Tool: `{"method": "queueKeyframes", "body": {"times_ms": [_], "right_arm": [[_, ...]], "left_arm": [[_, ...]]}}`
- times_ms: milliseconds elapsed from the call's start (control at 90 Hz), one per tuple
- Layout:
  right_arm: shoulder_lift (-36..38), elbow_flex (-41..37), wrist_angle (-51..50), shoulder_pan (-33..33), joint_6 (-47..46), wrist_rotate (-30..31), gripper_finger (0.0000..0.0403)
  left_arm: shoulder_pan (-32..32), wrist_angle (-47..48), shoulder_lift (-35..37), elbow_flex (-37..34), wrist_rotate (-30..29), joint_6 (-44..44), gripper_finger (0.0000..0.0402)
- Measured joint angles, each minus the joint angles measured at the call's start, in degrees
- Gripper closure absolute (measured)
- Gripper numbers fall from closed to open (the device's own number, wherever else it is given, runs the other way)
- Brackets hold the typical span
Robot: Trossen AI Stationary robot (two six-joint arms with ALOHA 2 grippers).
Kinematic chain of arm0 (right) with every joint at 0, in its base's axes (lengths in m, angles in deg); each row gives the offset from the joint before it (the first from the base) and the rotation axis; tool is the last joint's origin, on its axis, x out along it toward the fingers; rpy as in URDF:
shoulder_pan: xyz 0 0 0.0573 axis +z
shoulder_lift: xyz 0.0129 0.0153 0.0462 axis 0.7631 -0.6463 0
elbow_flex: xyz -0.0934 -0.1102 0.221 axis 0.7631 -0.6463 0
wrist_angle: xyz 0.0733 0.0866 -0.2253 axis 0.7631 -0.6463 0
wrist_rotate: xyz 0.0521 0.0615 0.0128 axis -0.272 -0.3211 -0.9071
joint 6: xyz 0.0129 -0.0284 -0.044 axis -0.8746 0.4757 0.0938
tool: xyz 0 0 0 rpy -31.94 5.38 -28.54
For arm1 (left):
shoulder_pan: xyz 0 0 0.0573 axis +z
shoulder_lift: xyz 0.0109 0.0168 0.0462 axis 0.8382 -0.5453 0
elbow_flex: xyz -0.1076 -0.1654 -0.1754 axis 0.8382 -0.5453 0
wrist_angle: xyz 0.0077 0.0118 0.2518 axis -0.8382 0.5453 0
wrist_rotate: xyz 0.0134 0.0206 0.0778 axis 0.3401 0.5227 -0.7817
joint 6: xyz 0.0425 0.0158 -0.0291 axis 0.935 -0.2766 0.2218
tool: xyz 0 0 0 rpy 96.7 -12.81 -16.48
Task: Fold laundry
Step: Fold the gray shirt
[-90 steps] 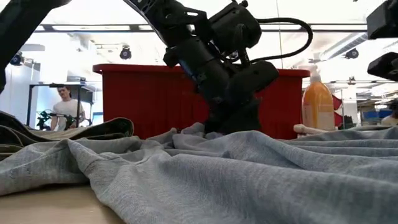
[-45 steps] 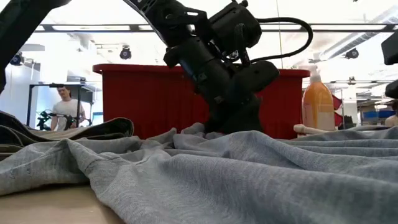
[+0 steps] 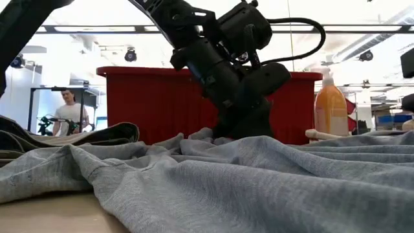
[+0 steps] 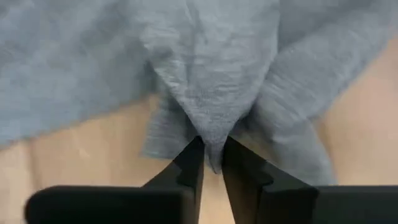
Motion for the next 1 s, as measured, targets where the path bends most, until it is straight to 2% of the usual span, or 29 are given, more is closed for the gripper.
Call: {"method": "queueKeyframes", "body": {"times_ms": [133,244,656,767,1000], "right_arm": [[-0.68,0.29,0.22,0.00,-0.48,0.02,0.0380],[-0.32,1.77,0.54,0.02,-0.26,-2.30,0.0399],[0.47,10.62,-0.62,1.88,-1.62,-4.45,0.0402],[0.08,12.11,-1.51,1.88,-1.75,-4.42,0.0403],[-0.26,15.17,-6.62,1.73,-2.21,-3.96,0.0403]], "left_arm": [[0.00,0.01,0.00,0.00,0.02,0.00,0.0402],[0.00,0.02,0.00,0.00,0.35,-0.02,0.0402],[0.00,-0.32,0.01,0.00,0.40,-0.61,0.0402],[0.00,-2.72,0.23,0.04,2.54,-1.87,0.0402],[0.31,-3.42,0.57,7.36,5.35,1.12,0.0402]]}}
